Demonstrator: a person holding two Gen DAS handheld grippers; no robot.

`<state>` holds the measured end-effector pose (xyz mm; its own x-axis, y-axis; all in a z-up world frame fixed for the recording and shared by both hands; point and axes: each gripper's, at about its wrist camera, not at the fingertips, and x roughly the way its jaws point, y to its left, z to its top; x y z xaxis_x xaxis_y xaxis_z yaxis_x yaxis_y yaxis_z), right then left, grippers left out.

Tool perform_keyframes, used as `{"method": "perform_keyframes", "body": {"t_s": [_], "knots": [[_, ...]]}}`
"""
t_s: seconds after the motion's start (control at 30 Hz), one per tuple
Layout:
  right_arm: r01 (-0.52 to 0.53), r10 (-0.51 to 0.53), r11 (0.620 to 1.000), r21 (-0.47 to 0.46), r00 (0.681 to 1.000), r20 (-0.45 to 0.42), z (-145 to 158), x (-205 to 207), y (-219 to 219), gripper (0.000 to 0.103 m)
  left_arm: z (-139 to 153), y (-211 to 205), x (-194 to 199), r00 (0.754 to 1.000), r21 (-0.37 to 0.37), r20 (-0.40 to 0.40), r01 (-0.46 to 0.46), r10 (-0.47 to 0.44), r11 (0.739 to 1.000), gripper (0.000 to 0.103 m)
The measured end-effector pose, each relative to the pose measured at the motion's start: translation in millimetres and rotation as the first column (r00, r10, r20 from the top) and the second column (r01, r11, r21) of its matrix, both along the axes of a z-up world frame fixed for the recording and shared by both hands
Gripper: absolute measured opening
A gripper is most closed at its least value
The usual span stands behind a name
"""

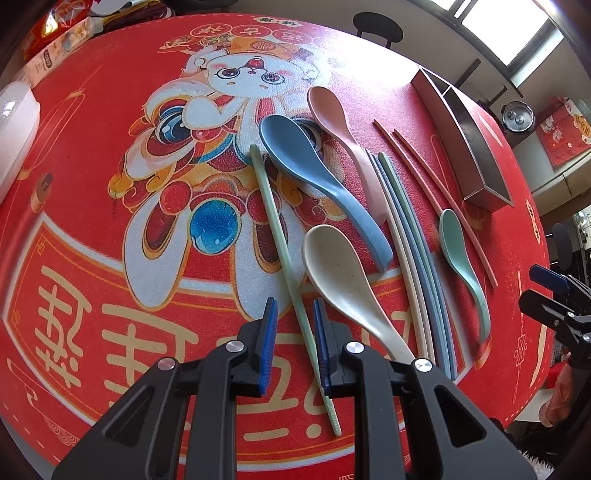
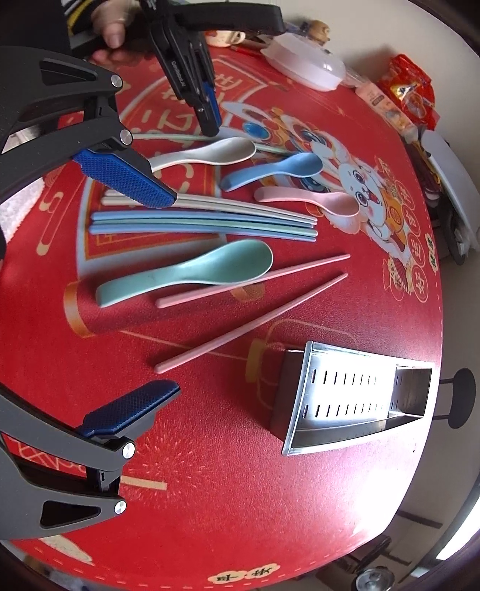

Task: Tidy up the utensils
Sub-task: 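Grasp the mint spoon with the right tool while the left tool grasps a green chopstick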

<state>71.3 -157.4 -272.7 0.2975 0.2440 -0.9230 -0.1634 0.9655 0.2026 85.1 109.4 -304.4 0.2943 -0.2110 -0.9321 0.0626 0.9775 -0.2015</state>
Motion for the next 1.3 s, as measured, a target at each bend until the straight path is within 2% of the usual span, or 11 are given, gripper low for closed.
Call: {"method": "perform_keyframes", "body": {"t_s": [0.23,0.7,0.73,0.77,0.83,0.9,0.97,1.3], "knots": [[-0.001,0.001,1.0,-0.016,1.0,0.002,-2.5,2.6,1.8,0.091,-5.4,-2.1,11.3,1.0,0.016,0.007,0.001,-0.001,1.0,0.019],[-0.017,0.017,1.0,0.02,1.0,-0.01,-9.0,3.4,0.5,0.091,-7.1,-6.9,9.5,0.999,0.044,0.023,0.029,-0.03,0.999,0.019],[-0.02,0.021,1.0,0.021,1.0,-0.01,-9.1,3.4,1.1,0.089,-7.2,-6.5,8.8,0.999,0.043,0.024,0.029,-0.03,0.999,0.019],[-0.025,0.025,0.999,0.024,1.0,-0.011,-9.3,3.5,1.6,0.069,-7.1,-5.9,7.6,0.999,0.042,0.026,0.028,-0.029,0.999,0.019],[-0.04,0.041,0.999,0.027,0.998,-0.038,-13.7,5.1,3.8,0.052,-6.9,-6.9,5.3,0.999,0.057,0.031,0.033,-0.035,0.998,0.019],[-0.04,0.042,0.998,0.039,0.998,-0.044,-15.7,4.5,3.5,0.051,-6.7,-10.7,1.0,0.998,0.093,0.039,0.045,-0.048,0.995,0.019],[-0.052,0.055,0.998,0.047,0.997,-0.047,-16.4,3.9,4.7,0.043,-6.7,-11.9,-2.7,0.997,0.11,0.048,0.047,-0.053,0.993,0.019],[-0.083,0.088,0.995,0.061,0.993,-0.08,-31.3,3.2,6.4,0.034,-7.1,-5.7,-8.1,0.999,0.075,0.029,0.032,-0.034,0.997,0.019]]}}
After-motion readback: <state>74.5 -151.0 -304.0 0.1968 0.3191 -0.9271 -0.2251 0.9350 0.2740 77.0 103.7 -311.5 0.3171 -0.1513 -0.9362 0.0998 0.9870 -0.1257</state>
